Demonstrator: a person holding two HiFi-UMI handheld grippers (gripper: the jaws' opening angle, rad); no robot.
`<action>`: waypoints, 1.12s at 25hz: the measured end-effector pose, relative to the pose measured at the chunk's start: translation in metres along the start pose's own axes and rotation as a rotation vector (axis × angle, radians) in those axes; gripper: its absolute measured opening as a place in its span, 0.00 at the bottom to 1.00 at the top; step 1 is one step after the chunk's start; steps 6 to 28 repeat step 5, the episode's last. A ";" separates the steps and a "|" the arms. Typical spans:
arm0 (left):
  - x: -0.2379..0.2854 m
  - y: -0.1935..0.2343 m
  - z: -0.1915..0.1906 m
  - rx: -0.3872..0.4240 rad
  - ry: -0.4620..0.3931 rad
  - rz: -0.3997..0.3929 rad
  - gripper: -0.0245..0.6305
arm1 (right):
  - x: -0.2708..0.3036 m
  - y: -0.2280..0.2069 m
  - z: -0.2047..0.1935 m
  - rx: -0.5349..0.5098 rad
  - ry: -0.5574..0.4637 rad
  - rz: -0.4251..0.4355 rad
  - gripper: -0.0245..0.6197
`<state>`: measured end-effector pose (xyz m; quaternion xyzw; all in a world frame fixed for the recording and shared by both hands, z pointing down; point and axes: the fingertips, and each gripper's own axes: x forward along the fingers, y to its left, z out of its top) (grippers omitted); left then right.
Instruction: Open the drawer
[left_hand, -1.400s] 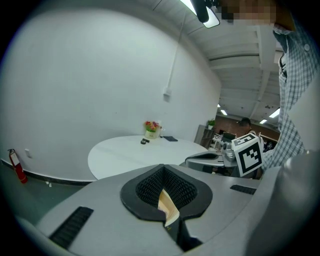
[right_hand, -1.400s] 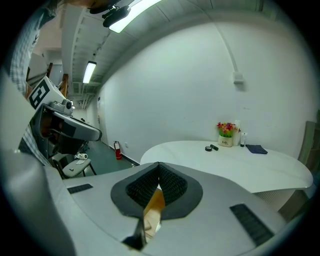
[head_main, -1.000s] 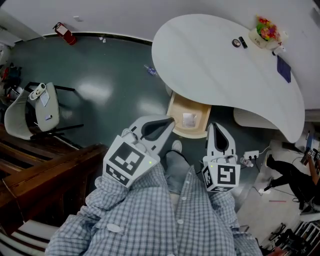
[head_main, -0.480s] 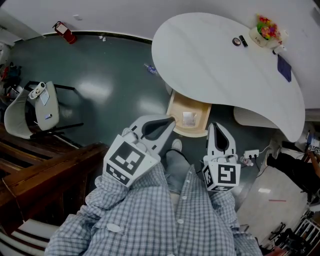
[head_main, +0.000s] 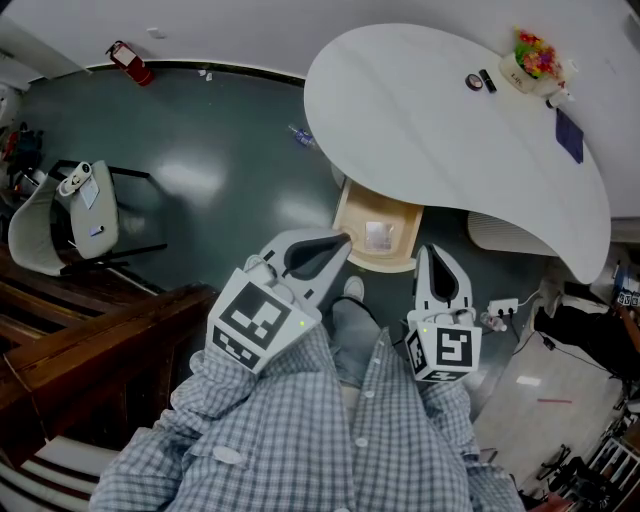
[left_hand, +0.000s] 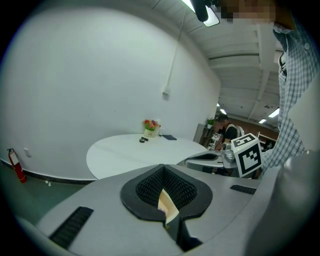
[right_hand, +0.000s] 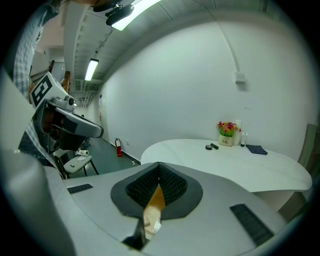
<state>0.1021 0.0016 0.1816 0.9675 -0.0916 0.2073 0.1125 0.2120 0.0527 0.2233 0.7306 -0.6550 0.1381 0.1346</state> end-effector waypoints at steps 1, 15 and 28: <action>0.000 0.000 0.000 0.000 0.000 0.000 0.04 | 0.000 0.000 0.000 0.000 0.000 0.001 0.05; 0.000 -0.001 -0.001 0.002 0.000 -0.001 0.04 | 0.000 0.002 -0.001 0.001 0.005 0.003 0.05; 0.000 -0.001 -0.001 0.002 0.000 -0.001 0.04 | 0.000 0.002 -0.001 0.001 0.005 0.003 0.05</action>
